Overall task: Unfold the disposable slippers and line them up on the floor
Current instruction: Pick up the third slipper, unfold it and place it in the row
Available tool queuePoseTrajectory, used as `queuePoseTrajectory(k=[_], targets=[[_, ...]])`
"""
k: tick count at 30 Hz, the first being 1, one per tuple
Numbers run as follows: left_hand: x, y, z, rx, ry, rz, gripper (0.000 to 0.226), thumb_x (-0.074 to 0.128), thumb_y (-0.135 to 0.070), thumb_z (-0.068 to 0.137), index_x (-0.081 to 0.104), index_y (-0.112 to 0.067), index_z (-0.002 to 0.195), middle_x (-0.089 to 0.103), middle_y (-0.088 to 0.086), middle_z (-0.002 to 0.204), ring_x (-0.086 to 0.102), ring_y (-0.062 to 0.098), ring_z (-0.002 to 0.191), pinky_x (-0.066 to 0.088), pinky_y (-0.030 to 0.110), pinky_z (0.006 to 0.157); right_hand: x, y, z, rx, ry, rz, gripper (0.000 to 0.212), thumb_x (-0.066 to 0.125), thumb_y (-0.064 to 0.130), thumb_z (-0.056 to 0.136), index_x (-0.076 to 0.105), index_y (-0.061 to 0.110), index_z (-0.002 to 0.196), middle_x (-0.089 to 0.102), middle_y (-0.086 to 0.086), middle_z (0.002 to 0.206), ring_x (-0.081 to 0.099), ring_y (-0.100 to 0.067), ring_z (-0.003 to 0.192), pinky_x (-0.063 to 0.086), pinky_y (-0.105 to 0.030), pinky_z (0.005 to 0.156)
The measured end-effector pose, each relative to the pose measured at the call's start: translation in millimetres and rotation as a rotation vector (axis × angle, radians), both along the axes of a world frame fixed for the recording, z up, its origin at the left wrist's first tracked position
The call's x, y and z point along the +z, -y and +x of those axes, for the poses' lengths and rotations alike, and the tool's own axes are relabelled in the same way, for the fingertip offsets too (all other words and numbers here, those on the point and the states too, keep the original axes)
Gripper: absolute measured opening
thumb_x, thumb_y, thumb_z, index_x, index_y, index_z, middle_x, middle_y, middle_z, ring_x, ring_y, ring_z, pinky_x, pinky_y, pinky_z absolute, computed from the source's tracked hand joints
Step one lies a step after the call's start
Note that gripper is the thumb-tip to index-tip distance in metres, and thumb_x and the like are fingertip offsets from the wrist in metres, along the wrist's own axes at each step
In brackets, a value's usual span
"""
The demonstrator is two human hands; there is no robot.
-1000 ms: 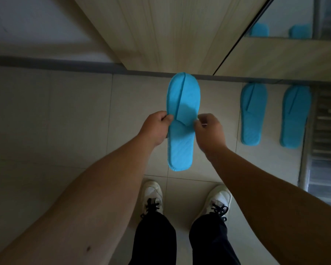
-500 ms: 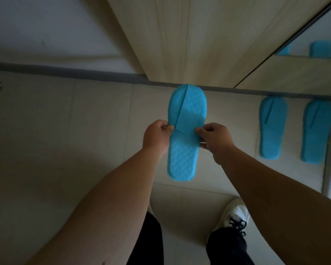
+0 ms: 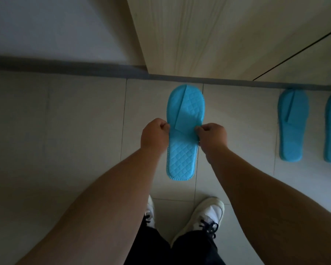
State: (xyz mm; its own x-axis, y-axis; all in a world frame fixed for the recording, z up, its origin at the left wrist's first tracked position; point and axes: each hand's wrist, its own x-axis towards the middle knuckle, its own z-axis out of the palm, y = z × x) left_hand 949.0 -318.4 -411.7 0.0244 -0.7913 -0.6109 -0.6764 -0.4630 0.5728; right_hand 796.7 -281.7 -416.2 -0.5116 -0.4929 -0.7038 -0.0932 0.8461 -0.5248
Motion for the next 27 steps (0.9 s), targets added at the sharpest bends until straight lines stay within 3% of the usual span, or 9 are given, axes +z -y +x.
queuePoseTrajectory(k=[7,14,18,23,27], targets=[[-72,28,-26,-0.058,0.054,-0.011,0.018,0.05,-0.022,0.091,0.065,-0.011,0.091,0.069,0.009,0.091,0.062,0.026,0.083,0.048,0.033,0.072,-69,25,-26,0.041,-0.075,-0.012,0.015,0.065,0.023,0.083,0.063,0.021,0.069,0.065,-0.003,0.07,0.064,-0.024,0.068,0.057,-0.039,0.065],[-112,40,-40,-0.137,0.124,-0.038,0.017,0.05,-0.021,0.09,0.064,-0.011,0.089,0.069,0.012,0.093,0.061,0.031,0.088,0.043,0.032,0.071,-104,40,-37,0.103,-0.143,0.036,0.024,0.063,0.021,0.084,0.059,0.021,0.06,0.06,0.001,0.062,0.056,-0.015,0.057,0.044,-0.025,0.048],[-123,44,-40,-0.17,0.171,-0.063,0.014,0.049,-0.021,0.091,0.058,-0.014,0.083,0.066,0.011,0.089,0.054,0.024,0.078,0.034,0.029,0.066,-115,46,-36,0.111,-0.132,0.052,0.015,0.06,0.02,0.083,0.063,0.016,0.068,0.06,-0.001,0.065,0.055,-0.016,0.057,0.04,-0.025,0.047],[-127,51,-39,-0.204,0.201,-0.09,0.017,0.048,-0.021,0.093,0.062,-0.01,0.093,0.068,0.012,0.095,0.06,0.029,0.087,0.035,0.03,0.068,-119,53,-35,0.172,-0.176,0.093,0.013,0.059,0.022,0.085,0.063,0.016,0.074,0.057,0.002,0.065,0.053,-0.011,0.055,0.032,-0.022,0.043],[-128,51,-39,-0.213,0.213,-0.096,0.017,0.049,-0.022,0.093,0.06,-0.01,0.093,0.067,0.011,0.093,0.056,0.025,0.081,0.037,0.031,0.067,-121,54,-35,0.182,-0.193,0.1,0.012,0.059,0.021,0.085,0.061,0.017,0.074,0.057,0.002,0.066,0.054,-0.011,0.057,0.034,-0.023,0.044]])
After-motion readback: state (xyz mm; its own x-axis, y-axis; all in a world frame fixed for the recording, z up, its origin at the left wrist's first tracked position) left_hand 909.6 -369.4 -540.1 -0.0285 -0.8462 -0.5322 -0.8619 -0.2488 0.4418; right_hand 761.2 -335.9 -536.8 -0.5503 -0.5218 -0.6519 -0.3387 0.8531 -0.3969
